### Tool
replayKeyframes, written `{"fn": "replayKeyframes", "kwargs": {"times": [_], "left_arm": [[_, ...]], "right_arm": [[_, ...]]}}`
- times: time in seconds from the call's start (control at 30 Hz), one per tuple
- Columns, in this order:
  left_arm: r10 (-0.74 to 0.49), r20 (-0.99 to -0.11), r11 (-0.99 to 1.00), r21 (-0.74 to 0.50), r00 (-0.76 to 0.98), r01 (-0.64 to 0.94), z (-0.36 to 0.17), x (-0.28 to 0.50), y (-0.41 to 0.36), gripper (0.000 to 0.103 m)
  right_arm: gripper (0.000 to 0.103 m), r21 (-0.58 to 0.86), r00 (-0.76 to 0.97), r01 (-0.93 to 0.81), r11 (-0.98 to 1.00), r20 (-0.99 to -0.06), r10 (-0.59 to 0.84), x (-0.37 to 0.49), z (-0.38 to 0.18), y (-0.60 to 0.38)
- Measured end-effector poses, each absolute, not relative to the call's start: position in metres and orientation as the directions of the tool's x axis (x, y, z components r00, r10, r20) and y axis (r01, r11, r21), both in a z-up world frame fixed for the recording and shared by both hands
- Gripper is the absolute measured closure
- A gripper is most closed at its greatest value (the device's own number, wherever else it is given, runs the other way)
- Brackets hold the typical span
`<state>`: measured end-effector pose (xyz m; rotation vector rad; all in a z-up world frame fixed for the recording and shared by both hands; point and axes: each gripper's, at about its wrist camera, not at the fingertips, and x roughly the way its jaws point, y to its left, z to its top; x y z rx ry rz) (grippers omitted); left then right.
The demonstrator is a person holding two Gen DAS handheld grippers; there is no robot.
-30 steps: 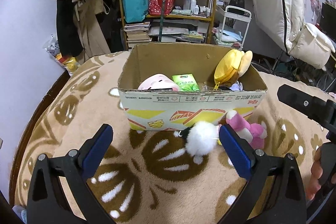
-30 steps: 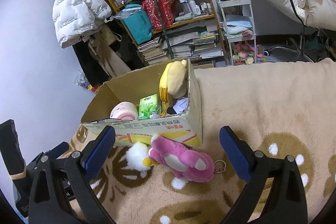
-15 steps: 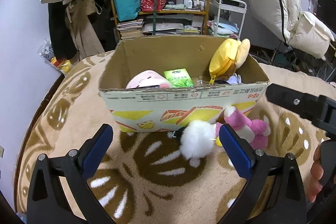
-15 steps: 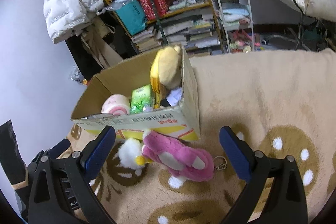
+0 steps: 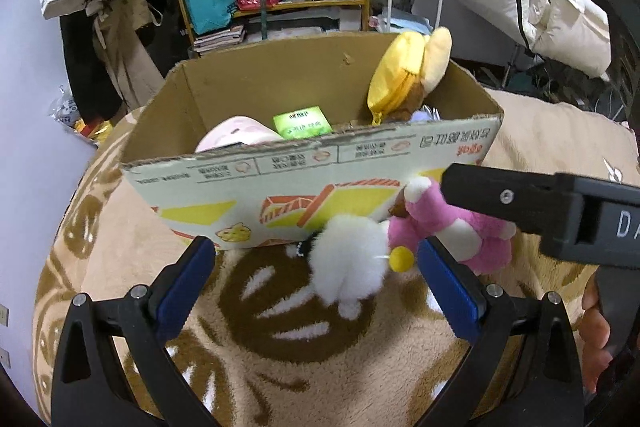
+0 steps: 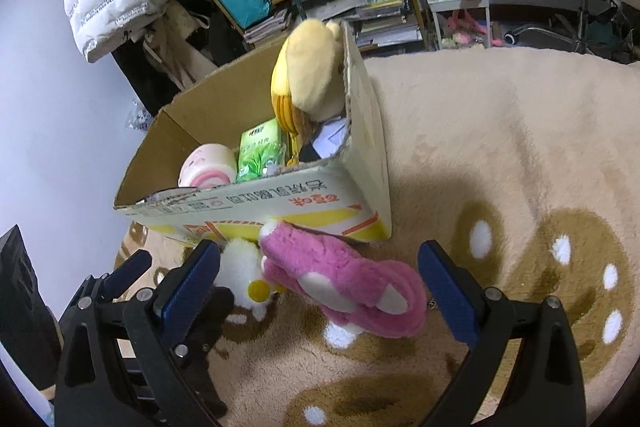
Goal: Organize soft objects
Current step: 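Lower the left tool onto the white fluffy toy while the right lowers onto the pink plush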
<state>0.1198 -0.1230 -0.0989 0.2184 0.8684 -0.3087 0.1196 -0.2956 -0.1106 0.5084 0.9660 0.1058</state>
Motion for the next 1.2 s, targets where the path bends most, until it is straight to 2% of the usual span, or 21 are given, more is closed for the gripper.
{"fn": "replayKeyframes", "kwargs": {"times": [0.4, 0.97, 1.1, 1.2], "left_arm": [[-0.166, -0.814, 0.934, 0.051, 0.557, 0.354, -0.124, 0.132, -0.125, 0.003], [-0.19, -0.843, 0.934, 0.003, 0.504, 0.357, -0.146, 0.142, -0.125, 0.003], [-0.217, -0.858, 0.924, -0.027, 0.465, 0.381, -0.152, 0.143, -0.129, 0.015], [-0.221, -0.856, 0.919, -0.023, 0.467, 0.393, -0.154, 0.142, -0.133, 0.018]], "right_arm": [[0.0, 0.434, 0.475, 0.215, 0.875, -0.829, 0.294, 0.138, -0.144, -0.294], [0.0, 0.459, 0.43, 0.229, 0.858, -0.839, 0.334, 0.148, -0.163, -0.301], [0.0, 0.457, 0.425, 0.232, 0.859, -0.842, 0.332, 0.148, -0.164, -0.3], [0.0, 0.454, 0.422, 0.233, 0.86, -0.844, 0.331, 0.151, -0.165, -0.3]]}}
